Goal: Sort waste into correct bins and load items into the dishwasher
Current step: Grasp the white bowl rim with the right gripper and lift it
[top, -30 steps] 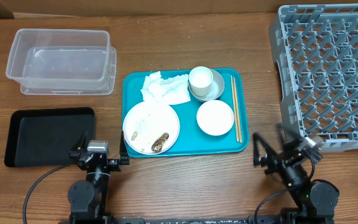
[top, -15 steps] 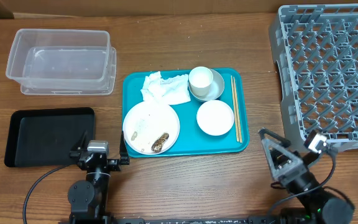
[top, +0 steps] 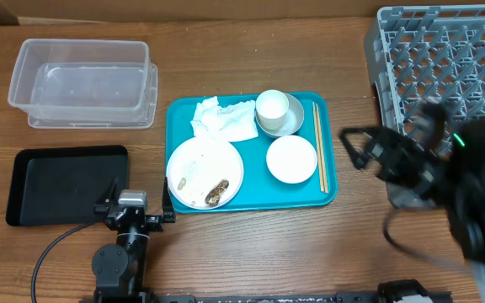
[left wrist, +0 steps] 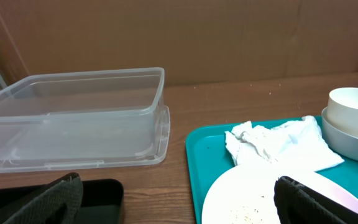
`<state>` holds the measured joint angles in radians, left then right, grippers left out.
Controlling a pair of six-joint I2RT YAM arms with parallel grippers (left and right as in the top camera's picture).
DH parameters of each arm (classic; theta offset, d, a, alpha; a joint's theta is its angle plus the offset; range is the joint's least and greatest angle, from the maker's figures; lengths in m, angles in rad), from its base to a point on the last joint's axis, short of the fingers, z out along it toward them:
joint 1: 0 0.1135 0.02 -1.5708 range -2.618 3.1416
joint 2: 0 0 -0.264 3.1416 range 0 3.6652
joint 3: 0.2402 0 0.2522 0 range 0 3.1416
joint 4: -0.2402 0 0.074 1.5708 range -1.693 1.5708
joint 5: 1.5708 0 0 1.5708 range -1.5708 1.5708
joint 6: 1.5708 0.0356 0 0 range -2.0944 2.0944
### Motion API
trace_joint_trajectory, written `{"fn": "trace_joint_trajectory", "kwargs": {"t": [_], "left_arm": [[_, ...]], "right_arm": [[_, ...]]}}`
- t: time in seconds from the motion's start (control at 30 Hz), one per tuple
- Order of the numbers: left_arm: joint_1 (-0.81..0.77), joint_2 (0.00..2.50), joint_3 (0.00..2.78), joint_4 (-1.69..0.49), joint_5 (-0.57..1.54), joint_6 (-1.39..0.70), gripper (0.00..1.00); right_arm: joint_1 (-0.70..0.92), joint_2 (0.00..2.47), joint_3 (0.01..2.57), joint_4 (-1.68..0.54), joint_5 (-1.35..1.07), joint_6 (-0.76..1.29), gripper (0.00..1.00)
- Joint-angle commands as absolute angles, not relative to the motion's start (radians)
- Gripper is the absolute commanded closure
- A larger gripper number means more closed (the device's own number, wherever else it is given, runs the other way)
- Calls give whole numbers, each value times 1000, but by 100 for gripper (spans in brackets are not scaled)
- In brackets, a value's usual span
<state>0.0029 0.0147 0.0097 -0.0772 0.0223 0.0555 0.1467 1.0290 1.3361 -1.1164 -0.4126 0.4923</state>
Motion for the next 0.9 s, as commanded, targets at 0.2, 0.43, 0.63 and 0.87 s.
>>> {"fn": "trace_joint_trajectory", "kwargs": {"t": [0.2, 0.43, 0.63, 0.87], "left_arm": [[11, 6, 5, -77, 26, 65, 0], [11, 6, 5, -77, 26, 65, 0], [11, 6, 5, -77, 26, 64, 0], [11, 6, 5, -77, 26, 64, 0]], "right_arm": [[519, 1542, 1540, -1235, 73, 381, 0], [567, 1807, 1538, -1099, 14, 396, 1], [580, 1937, 1538, -1056, -6, 502, 17], [633, 2005, 1536, -1016, -1, 551, 30]]}}
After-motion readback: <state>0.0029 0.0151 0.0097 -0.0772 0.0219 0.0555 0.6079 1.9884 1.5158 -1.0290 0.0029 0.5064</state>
